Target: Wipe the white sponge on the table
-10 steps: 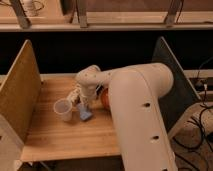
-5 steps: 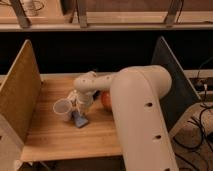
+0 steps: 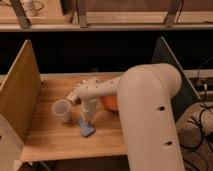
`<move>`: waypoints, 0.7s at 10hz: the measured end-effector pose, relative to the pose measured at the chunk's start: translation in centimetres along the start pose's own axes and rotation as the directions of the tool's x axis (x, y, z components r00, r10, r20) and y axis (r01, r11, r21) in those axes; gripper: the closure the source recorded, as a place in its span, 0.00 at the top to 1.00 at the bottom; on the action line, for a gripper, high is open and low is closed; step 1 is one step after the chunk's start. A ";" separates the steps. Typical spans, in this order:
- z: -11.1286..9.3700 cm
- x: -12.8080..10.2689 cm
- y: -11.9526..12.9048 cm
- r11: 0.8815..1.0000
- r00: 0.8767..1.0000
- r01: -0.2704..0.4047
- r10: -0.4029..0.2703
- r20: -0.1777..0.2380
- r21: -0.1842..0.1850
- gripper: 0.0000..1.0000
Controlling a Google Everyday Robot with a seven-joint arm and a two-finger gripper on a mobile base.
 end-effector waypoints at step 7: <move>-0.8 -5.1 -6.3 0.986 0.993 -0.119 0.120 0.000 0.119 0.00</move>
